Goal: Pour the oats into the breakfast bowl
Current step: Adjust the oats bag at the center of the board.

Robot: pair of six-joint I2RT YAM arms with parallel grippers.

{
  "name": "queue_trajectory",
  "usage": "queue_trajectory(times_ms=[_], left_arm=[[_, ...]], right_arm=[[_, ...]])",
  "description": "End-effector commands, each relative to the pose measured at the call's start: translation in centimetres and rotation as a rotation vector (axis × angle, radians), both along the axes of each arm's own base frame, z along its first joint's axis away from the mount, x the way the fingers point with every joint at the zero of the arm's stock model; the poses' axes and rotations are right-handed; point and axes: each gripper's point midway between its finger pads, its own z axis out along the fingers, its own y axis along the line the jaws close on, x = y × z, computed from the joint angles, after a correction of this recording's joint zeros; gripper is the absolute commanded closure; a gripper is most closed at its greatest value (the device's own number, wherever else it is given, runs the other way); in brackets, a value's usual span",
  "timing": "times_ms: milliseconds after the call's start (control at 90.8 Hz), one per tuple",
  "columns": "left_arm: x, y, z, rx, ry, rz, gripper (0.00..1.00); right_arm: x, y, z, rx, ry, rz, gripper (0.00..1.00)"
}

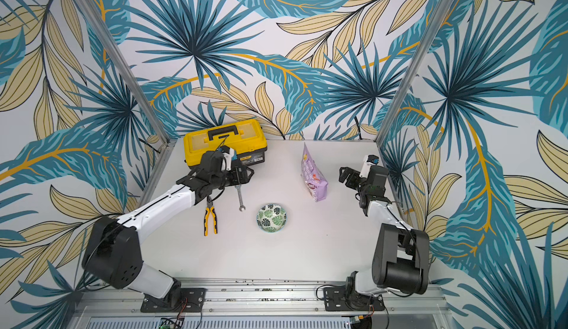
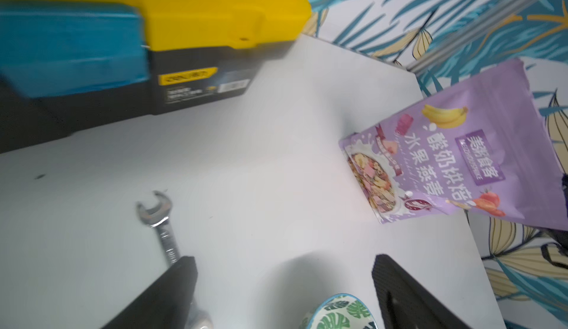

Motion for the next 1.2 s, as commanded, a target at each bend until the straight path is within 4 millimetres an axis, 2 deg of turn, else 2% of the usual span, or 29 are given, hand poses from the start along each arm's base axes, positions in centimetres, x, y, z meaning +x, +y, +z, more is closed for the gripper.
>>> queue_trajectory(times_ms=[0, 77, 187, 330, 429, 551, 727, 936, 1079, 1189], left_arm=[[-1.3, -4.7, -1.6, 0.054, 0.117, -0.143, 0.14], [-1.2, -8.2, -3.1, 0.076, 0.155, -0.224, 0.2], [-0.6, -12.1, -4.7, 0.067, 0.185, -0.292, 0.29], [0.4, -15.1, -6.4, 0.062, 0.208, -0.324, 0.33], [0.8, -16.6, -8.3, 0.064, 0.241, -0.338, 0.34], [1.1, -17.4, -9.7, 0.067, 0.256, -0.338, 0.35], [1.7, -17.2, -10.7, 0.093, 0.258, -0.31, 0.35], [2.5, -16.4, -10.8, 0.128, 0.237, -0.274, 0.35], [3.0, -16.9, -10.5, 0.115, 0.224, -0.275, 0.35], [3.5, -17.1, -9.7, 0.106, 0.203, -0.267, 0.35]], right_arm=[[-0.2, 2.7, -0.7, 0.186, 0.076, 0.121, 0.01], [0.2, 3.4, -1.6, 0.247, 0.123, 0.146, 0.01], [0.5, 4.2, -3.1, 0.298, 0.187, 0.175, 0.01], [0.0, 5.2, -4.8, 0.298, 0.244, 0.194, 0.01], [-0.5, 5.8, -5.6, 0.287, 0.27, 0.21, 0.03], [-1.2, 6.9, -6.4, 0.275, 0.298, 0.241, 0.07], [-2.8, 8.9, -7.3, 0.26, 0.333, 0.293, 0.12], [-5.8, 11.4, -8.3, 0.232, 0.369, 0.338, 0.14], [-7.1, 11.4, -9.1, 0.219, 0.39, 0.326, 0.15], [-7.8, 12.0, -9.1, 0.225, 0.398, 0.345, 0.17]])
